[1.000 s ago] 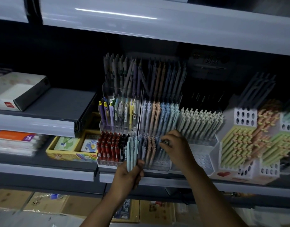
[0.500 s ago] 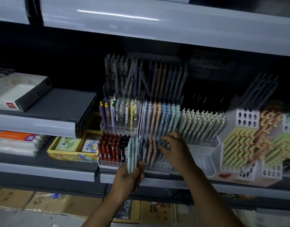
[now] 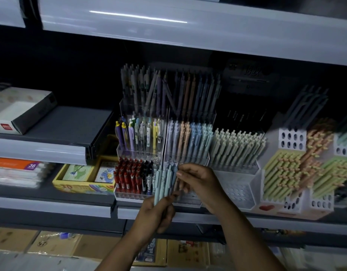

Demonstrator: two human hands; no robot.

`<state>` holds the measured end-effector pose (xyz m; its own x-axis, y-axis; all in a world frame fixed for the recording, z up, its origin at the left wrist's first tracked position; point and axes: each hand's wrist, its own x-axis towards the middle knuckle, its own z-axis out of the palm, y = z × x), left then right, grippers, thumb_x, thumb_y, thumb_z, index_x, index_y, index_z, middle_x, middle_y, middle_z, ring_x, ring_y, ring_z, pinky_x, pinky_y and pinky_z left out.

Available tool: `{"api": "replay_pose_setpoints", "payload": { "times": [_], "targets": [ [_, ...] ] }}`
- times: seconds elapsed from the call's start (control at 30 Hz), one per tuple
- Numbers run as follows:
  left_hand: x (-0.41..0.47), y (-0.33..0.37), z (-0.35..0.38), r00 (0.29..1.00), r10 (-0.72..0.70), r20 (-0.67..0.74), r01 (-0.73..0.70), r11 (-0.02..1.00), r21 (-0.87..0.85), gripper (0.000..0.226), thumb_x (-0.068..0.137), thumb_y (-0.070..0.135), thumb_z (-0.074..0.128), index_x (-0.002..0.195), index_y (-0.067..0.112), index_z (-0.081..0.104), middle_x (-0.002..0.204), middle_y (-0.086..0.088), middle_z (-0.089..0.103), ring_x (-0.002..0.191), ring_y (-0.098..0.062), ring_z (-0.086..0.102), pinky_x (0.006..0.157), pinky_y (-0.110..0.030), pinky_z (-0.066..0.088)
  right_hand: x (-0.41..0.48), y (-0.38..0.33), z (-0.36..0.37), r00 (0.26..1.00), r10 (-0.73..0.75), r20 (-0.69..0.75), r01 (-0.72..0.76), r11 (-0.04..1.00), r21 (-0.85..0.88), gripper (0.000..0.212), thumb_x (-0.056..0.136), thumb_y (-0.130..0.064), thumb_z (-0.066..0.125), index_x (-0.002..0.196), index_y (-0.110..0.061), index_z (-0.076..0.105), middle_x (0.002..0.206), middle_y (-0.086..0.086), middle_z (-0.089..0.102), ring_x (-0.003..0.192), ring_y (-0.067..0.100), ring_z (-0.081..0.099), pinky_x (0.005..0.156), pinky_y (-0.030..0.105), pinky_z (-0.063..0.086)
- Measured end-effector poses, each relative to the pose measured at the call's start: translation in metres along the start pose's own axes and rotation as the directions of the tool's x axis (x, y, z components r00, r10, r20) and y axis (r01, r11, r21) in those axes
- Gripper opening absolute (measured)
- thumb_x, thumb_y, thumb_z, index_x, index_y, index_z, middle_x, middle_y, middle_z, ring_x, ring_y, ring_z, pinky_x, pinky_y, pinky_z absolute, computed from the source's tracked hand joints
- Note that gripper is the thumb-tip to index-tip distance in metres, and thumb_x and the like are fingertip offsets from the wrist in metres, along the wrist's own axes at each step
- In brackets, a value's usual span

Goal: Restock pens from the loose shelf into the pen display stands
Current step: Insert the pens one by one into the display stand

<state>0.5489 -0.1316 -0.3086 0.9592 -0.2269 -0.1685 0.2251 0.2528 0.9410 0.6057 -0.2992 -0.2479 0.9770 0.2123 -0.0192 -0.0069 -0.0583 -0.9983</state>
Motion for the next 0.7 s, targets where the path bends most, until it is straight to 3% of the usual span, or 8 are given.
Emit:
{"api": "replay_pose_setpoints", "payload": {
  "times": [0.1, 0.17, 0.23, 0.3, 0.37, 0.5, 0.6, 0.7],
  "targets": [
    [0.0, 0.001, 0.002, 1.0, 0.003, -0.002, -0.003, 1.0, 0.016, 0.06, 0.099, 0.038, 0.059, 0.072, -0.015, 0.048, 0.049, -0.011, 0.036, 0.039, -0.018, 0.024, 0.052, -0.035, 0.032, 0.001, 0.001, -0.004, 1.0, 0.014, 0.027, -0.016, 0.998, 0.063, 0.01, 0.095, -0.005, 0.065, 0.101, 0.002, 0.07, 0.07, 0.019, 0.065, 0.061, 0.026, 0.06, 0.056, 0.033, 0.049],
    [0.001, 0.003, 0.004, 1.0, -0.005, -0.03, 0.004, 1.0, -0.001, 0.051, 0.101, 0.033, 0.059, 0.076, -0.011, 0.055, 0.05, -0.01, 0.035, 0.041, -0.016, 0.021, 0.046, -0.029, 0.024, 0.002, 0.004, -0.007, 1.0, 0.019, 0.007, -0.02, 0.995, 0.099, 0.012, 0.096, -0.006, 0.065, 0.099, 0.005, 0.068, 0.072, 0.02, 0.065, 0.063, 0.028, 0.061, 0.059, 0.036, 0.05],
    [0.002, 0.004, 0.004, 0.998, -0.004, -0.065, 0.002, 0.999, -0.033, 0.035, 0.103, 0.025, 0.055, 0.085, -0.002, 0.068, 0.051, -0.01, 0.034, 0.042, -0.015, 0.02, 0.043, -0.024, 0.021, 0.003, 0.006, -0.011, 0.997, 0.004, -0.079, 0.006, 0.991, 0.134, 0.013, 0.096, -0.008, 0.065, 0.096, 0.004, 0.07, 0.073, 0.019, 0.066, 0.067, 0.031, 0.062, 0.063, 0.04, 0.052],
    [0.003, 0.005, 0.003, 0.996, 0.012, -0.093, -0.015, 1.0, -0.026, 0.037, 0.104, 0.023, 0.054, 0.072, 0.019, 0.072, 0.051, -0.01, 0.034, 0.04, -0.016, 0.021, 0.041, -0.023, 0.022, 0.004, 0.005, -0.018, 0.974, -0.009, -0.225, 0.05, 0.983, 0.178, 0.012, 0.096, -0.007, 0.064, 0.094, 0.004, 0.071, 0.075, 0.018, 0.068, 0.07, 0.032, 0.064, 0.065, 0.041, 0.055],
    [0.003, 0.004, 0.001, 0.992, 0.03, -0.12, -0.031, 1.0, 0.0, 0.04, 0.103, 0.025, 0.055, 0.065, 0.022, 0.067, 0.049, -0.011, 0.036, 0.038, -0.018, 0.023, 0.041, -0.026, 0.023, 0.004, 0.002, -0.027, 0.932, -0.033, -0.361, 0.103, 0.979, 0.178, 0.011, 0.095, -0.004, 0.063, 0.093, 0.004, 0.07, 0.076, 0.017, 0.07, 0.069, 0.03, 0.067, 0.064, 0.037, 0.058],
    [0.003, 0.001, -0.006, 0.98, 0.029, -0.198, -0.015, 0.997, 0.073, 0.043, 0.096, 0.033, 0.061, 0.057, 0.014, 0.059, 0.045, -0.009, 0.038, 0.035, -0.017, 0.029, 0.042, -0.025, 0.026, 0.005, 0.008, -0.046, 0.888, -0.16, -0.431, 0.142, 0.987, -0.074, 0.006, 0.095, -0.003, 0.065, 0.09, 0.0, 0.069, 0.071, 0.013, 0.071, 0.065, 0.027, 0.07, 0.066, 0.041, 0.061],
    [0.003, 0.001, -0.006, 0.978, 0.005, -0.21, 0.006, 0.999, 0.053, 0.039, 0.098, 0.03, 0.06, 0.063, 0.016, 0.053, 0.049, -0.006, 0.037, 0.038, -0.017, 0.029, 0.044, -0.027, 0.026, 0.005, 0.019, -0.05, 0.901, -0.201, -0.384, 0.094, 0.956, -0.279, 0.012, 0.091, -0.007, 0.07, 0.086, -0.017, 0.07, 0.072, 0.004, 0.072, 0.069, 0.024, 0.071, 0.071, 0.05, 0.061],
    [0.003, 0.001, -0.005, 0.983, -0.012, -0.185, 0.017, 1.0, 0.024, 0.035, 0.102, 0.027, 0.056, 0.071, 0.01, 0.057, 0.052, -0.005, 0.036, 0.038, -0.017, 0.028, 0.045, -0.028, 0.026, 0.005, 0.025, -0.046, 0.903, -0.237, -0.357, 0.076, 0.908, -0.412, 0.022, 0.089, -0.01, 0.073, 0.084, -0.031, 0.067, 0.076, -0.002, 0.073, 0.073, 0.017, 0.072, 0.073, 0.045, 0.06]
  ]
}}
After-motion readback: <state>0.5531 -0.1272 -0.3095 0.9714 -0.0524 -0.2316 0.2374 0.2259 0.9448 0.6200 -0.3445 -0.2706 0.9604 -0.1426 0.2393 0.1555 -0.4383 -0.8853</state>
